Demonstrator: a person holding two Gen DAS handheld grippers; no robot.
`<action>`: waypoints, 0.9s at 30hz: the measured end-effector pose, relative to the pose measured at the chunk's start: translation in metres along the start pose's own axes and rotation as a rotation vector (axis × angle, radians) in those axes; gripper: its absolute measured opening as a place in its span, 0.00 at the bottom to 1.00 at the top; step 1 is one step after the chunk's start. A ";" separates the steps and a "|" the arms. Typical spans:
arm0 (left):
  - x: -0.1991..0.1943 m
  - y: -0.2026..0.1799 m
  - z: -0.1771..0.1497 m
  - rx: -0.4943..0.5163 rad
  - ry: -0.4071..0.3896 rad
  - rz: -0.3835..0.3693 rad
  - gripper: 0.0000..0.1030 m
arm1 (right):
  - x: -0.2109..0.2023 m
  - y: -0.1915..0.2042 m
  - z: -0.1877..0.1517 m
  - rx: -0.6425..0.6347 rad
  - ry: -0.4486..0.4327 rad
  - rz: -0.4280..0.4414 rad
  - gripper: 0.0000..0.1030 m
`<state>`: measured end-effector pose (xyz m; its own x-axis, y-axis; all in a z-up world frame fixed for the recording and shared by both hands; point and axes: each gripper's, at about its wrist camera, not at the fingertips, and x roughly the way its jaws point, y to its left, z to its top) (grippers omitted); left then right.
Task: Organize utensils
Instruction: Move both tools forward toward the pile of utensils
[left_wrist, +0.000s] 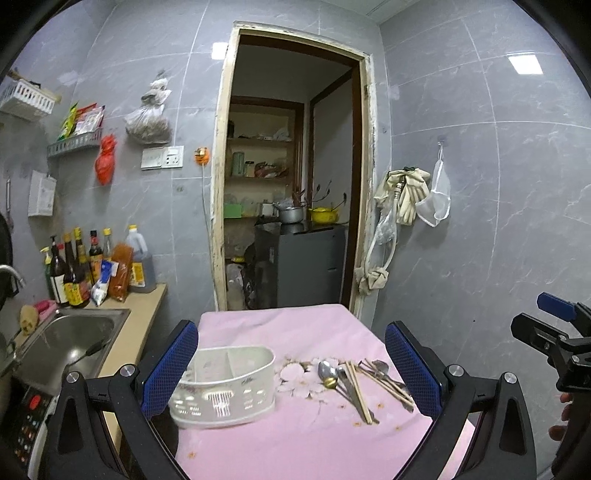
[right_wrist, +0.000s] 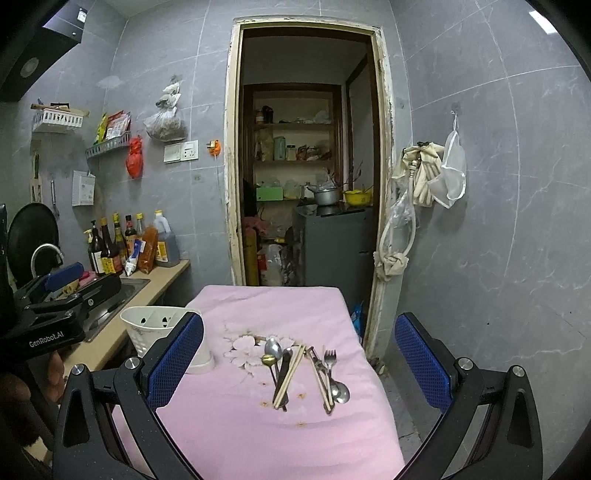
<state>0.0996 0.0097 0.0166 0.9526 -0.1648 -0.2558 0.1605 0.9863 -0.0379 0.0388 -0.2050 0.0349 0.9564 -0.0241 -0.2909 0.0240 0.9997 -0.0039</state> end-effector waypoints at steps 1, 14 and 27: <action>0.001 -0.001 0.001 0.001 -0.008 -0.004 0.99 | 0.001 -0.001 0.002 0.001 -0.004 -0.007 0.99; 0.040 -0.017 0.002 0.020 0.001 -0.011 0.99 | 0.058 -0.037 0.004 0.041 0.021 -0.002 0.99; 0.140 -0.048 -0.014 0.022 0.129 -0.007 0.99 | 0.184 -0.107 -0.035 0.154 0.251 0.095 0.99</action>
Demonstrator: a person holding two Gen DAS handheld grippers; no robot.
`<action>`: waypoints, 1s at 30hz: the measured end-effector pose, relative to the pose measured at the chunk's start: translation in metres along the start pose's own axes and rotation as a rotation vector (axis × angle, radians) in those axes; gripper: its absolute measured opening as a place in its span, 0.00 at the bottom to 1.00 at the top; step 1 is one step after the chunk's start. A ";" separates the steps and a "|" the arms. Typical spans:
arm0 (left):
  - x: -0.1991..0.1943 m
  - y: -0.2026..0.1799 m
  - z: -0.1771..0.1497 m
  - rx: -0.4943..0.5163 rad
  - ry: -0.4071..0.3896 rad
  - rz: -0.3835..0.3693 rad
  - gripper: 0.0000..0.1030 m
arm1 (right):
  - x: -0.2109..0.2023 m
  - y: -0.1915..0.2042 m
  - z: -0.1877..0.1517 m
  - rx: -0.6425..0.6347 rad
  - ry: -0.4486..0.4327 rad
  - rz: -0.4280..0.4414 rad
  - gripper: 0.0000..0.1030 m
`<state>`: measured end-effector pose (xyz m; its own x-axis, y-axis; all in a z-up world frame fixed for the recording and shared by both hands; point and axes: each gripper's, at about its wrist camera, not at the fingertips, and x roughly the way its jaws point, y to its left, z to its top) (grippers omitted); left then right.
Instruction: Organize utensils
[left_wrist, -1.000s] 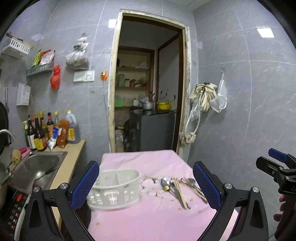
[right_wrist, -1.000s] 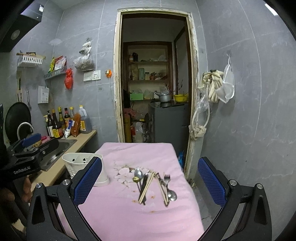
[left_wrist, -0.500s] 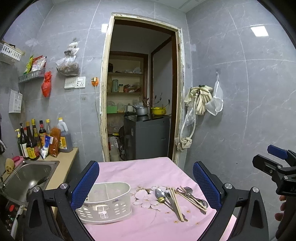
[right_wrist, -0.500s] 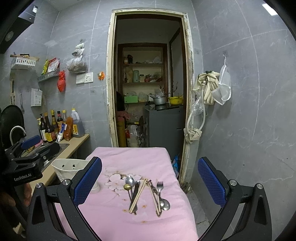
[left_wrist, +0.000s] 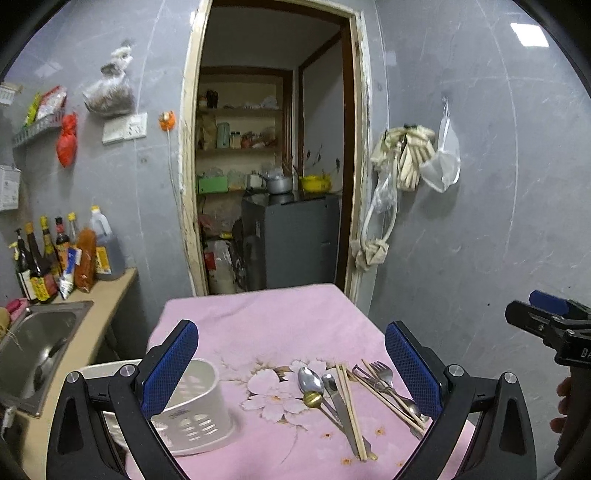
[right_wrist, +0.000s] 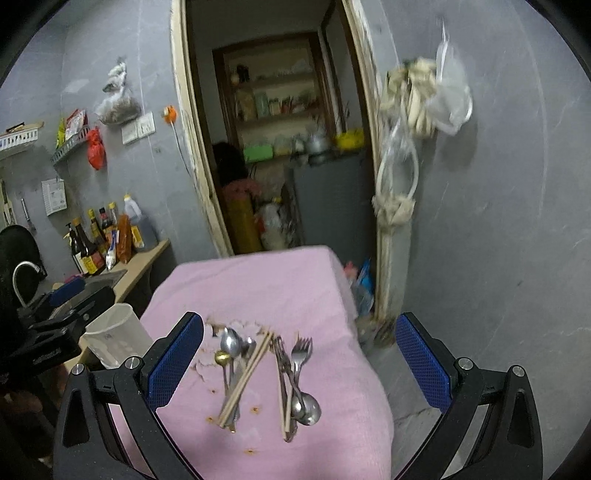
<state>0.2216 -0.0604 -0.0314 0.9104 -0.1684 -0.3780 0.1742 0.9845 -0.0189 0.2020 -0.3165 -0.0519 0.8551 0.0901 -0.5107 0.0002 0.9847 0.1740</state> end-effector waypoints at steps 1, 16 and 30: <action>0.010 -0.002 -0.002 -0.006 0.014 -0.001 0.99 | 0.014 -0.005 -0.001 -0.002 0.029 0.012 0.99; 0.142 -0.010 -0.042 -0.016 0.194 0.064 0.99 | 0.167 -0.020 -0.048 0.040 0.308 0.192 0.75; 0.168 -0.034 -0.043 0.117 0.255 0.030 0.99 | 0.218 -0.022 -0.067 0.093 0.423 0.262 0.42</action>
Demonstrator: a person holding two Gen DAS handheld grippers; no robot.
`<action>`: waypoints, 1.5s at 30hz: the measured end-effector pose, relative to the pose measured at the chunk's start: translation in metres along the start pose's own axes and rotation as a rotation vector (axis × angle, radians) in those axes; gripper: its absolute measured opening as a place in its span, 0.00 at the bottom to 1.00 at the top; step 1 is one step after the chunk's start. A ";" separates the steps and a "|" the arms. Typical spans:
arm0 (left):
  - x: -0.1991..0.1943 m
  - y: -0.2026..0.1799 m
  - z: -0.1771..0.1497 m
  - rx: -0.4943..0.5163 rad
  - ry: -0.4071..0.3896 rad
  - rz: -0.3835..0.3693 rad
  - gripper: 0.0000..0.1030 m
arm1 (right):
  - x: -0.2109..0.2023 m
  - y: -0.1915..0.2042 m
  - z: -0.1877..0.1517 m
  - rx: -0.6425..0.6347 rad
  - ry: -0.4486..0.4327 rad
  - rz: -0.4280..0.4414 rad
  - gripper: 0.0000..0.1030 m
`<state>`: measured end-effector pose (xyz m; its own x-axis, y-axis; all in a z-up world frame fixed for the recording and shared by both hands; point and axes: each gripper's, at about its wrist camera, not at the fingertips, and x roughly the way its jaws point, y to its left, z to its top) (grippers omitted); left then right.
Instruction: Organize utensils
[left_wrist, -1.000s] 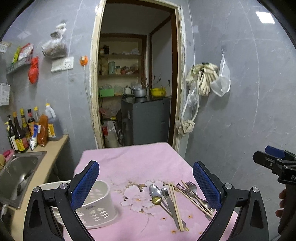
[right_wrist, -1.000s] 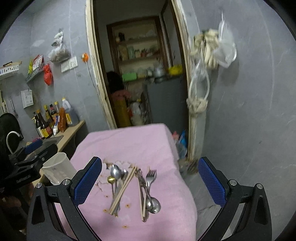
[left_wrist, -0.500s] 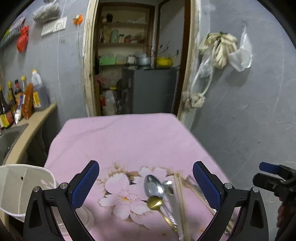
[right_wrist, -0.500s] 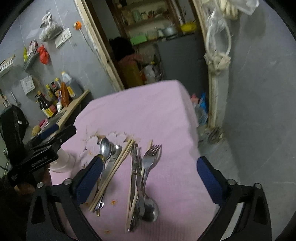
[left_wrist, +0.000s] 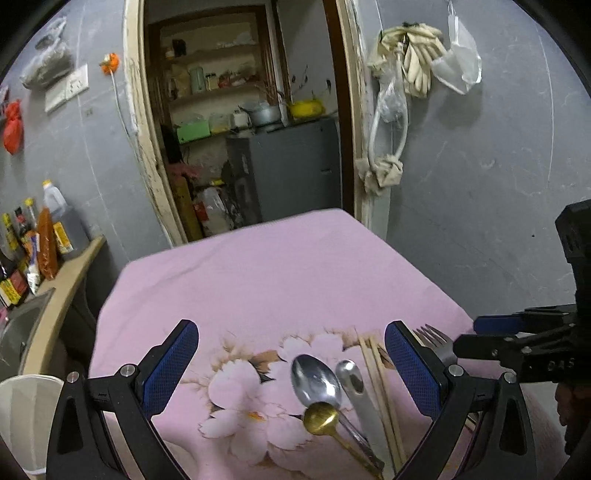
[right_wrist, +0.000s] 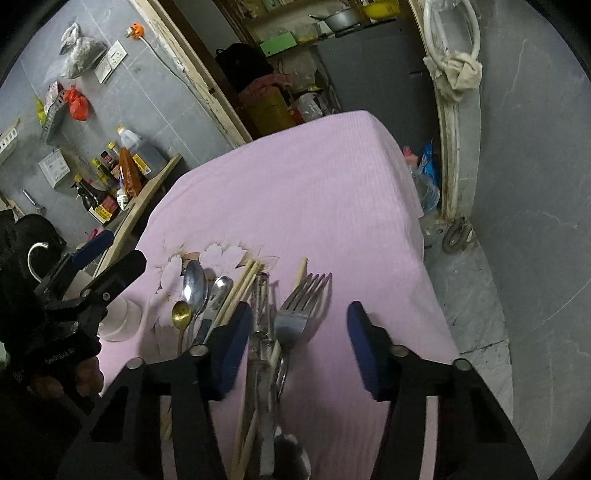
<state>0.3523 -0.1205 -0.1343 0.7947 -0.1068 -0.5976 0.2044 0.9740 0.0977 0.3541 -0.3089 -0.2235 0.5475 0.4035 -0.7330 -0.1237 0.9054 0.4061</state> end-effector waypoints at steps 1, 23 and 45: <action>0.003 -0.001 0.000 -0.003 0.006 -0.004 0.99 | 0.003 -0.002 0.000 0.001 0.010 0.005 0.40; 0.083 0.029 -0.031 -0.250 0.331 -0.183 0.37 | 0.038 -0.020 0.012 0.058 0.145 0.128 0.26; 0.072 0.032 -0.012 -0.267 0.380 -0.254 0.02 | 0.034 -0.031 0.000 0.287 0.175 0.172 0.07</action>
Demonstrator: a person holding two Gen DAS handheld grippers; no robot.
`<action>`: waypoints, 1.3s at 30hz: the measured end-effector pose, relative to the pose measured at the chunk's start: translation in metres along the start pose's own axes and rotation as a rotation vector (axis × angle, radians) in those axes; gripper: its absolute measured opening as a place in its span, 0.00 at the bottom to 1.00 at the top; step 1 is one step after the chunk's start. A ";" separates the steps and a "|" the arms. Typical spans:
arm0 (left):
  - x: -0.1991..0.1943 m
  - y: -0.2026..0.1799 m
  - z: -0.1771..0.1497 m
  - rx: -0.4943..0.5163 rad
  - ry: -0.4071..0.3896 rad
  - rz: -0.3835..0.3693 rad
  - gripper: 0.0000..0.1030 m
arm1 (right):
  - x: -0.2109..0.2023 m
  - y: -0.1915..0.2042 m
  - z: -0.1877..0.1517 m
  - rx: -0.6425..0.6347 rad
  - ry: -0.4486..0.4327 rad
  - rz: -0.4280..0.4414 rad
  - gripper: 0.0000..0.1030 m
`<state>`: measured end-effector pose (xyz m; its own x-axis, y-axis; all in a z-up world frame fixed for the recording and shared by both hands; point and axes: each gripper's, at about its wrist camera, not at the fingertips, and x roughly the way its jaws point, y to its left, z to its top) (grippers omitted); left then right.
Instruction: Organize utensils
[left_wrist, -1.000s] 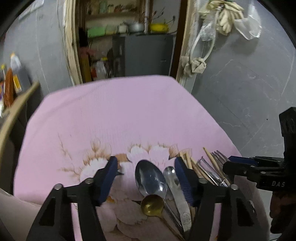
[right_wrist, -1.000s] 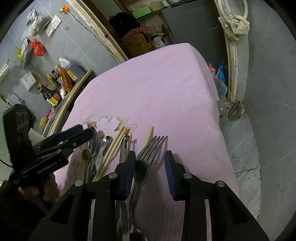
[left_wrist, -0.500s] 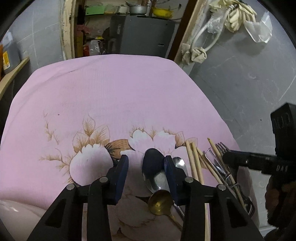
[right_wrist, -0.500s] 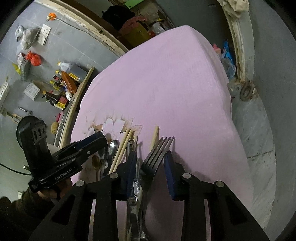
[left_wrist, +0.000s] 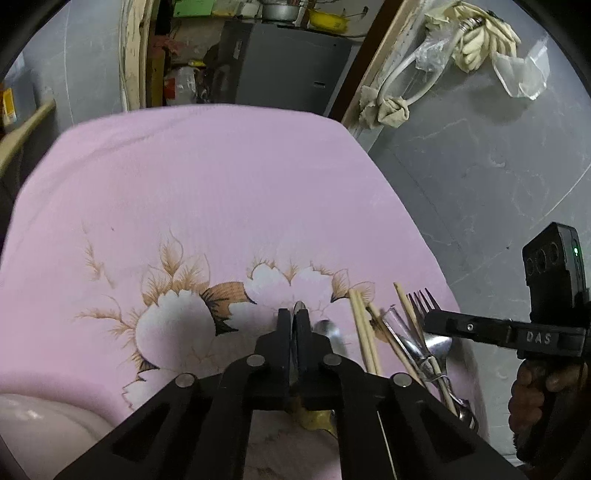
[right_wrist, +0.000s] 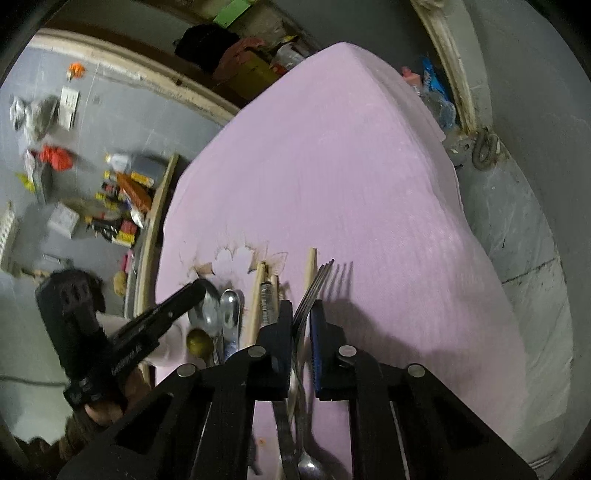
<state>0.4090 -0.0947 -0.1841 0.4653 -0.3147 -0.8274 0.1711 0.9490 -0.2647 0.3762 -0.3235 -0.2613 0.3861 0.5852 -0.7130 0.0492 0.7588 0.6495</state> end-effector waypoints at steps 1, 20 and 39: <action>-0.005 -0.003 -0.001 0.006 -0.009 0.012 0.02 | -0.004 0.003 -0.003 0.004 -0.015 0.002 0.07; -0.148 -0.016 -0.027 0.085 -0.353 0.141 0.02 | -0.112 0.118 -0.063 -0.159 -0.432 -0.118 0.02; -0.320 0.116 -0.024 -0.037 -0.694 0.345 0.02 | -0.098 0.305 -0.076 -0.383 -0.566 0.187 0.02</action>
<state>0.2591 0.1165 0.0379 0.9265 0.0707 -0.3697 -0.1056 0.9916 -0.0751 0.2830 -0.1277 -0.0136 0.7809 0.5563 -0.2841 -0.3525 0.7679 0.5348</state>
